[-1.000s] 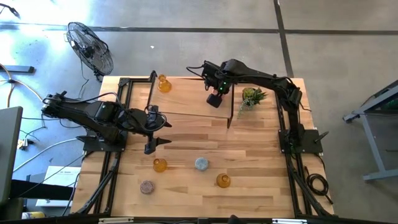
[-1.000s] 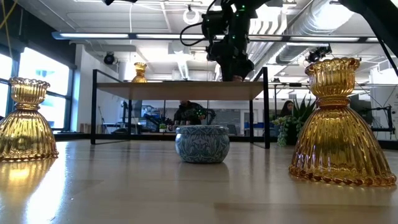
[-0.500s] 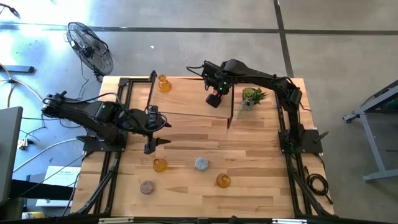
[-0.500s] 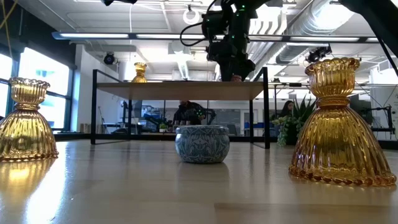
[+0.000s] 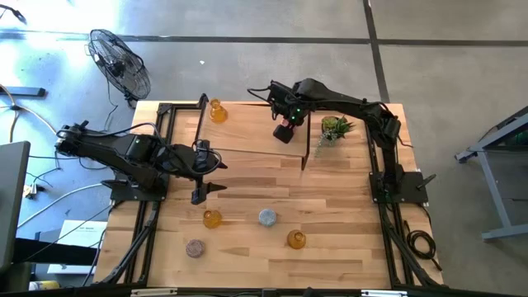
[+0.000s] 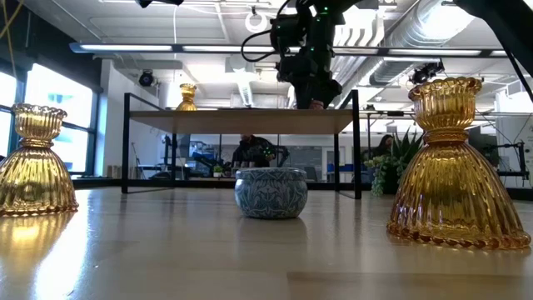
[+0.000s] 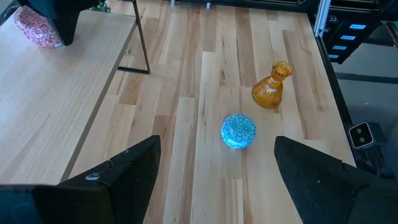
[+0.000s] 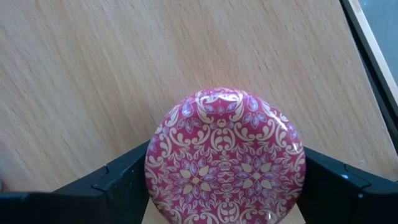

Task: Pick & Place candle stick holders
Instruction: Put the pink scented candle on the shelf

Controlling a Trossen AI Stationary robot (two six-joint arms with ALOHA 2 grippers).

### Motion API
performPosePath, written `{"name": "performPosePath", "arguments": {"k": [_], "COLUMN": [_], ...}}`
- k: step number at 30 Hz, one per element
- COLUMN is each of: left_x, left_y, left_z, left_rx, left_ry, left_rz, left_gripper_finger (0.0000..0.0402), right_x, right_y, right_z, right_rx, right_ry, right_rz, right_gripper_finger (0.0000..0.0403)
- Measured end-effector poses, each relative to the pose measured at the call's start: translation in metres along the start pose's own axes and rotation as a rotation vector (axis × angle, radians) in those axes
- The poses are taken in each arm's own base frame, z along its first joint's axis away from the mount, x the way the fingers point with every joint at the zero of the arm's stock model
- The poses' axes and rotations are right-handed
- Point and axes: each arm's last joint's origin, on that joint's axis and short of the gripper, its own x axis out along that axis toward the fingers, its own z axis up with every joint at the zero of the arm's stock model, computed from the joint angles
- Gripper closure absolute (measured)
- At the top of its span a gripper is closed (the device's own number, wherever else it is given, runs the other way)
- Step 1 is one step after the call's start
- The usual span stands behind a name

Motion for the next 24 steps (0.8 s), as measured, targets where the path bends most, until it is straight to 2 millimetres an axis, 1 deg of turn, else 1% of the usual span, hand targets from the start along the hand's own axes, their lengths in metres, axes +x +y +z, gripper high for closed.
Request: {"name": "performPosePath", "arguments": {"k": [21,24], "left_x": [0.0,-0.0001], "left_y": [0.0,0.0], "left_z": [0.0,0.0001], "left_rx": [0.0,0.0], "left_ry": [0.0,0.0], "left_rz": [0.0,0.0], "left_gripper_finger": [0.0092,0.0092], "right_x": [0.0,0.0], "right_y": [-0.0019,-0.0013], "right_z": [0.0002,0.0002], "right_rx": [-0.012,-0.016], "right_ry": [0.0,0.003], "right_rz": [-0.006,0.021], "right_gripper_finger": [0.0084,0.0084]}}
